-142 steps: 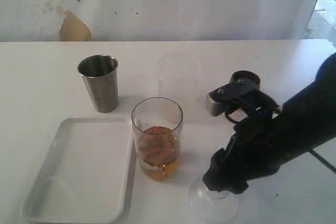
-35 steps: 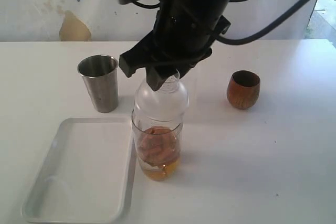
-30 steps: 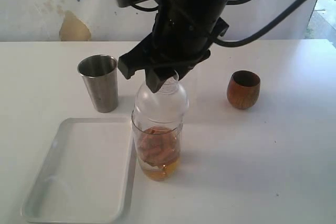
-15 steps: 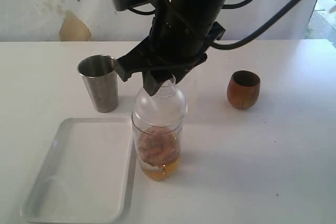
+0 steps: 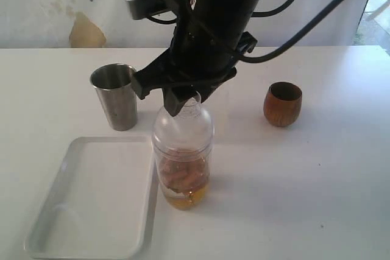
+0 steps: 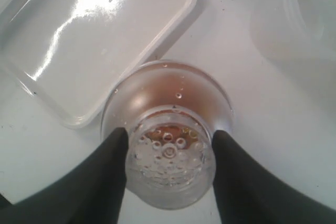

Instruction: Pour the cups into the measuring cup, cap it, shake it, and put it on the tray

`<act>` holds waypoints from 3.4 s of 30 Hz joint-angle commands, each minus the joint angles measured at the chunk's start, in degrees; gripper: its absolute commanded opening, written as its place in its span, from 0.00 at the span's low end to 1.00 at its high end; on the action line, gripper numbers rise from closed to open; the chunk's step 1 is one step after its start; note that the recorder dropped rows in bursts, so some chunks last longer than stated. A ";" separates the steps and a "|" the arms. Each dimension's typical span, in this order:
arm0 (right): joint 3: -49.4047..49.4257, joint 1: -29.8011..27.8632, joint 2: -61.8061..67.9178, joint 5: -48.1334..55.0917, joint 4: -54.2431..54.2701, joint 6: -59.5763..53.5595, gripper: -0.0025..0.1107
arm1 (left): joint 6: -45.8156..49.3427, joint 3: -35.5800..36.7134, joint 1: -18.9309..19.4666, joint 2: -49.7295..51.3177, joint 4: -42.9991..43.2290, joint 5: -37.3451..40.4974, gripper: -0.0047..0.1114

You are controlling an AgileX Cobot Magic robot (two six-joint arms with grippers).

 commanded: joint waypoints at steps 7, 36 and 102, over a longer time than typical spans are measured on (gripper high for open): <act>-0.03 0.15 -0.23 -0.08 -1.32 0.07 0.02 | -0.07 0.29 -0.03 -0.24 0.26 -0.60 0.04; 3.21 0.15 -0.23 -0.08 0.85 -5.07 0.51 | -0.07 0.29 -0.03 -0.24 0.26 -0.60 0.04; 5.72 0.15 0.53 -1.63 4.40 -8.75 0.02 | -0.07 0.29 -0.03 -0.24 0.26 -0.60 0.04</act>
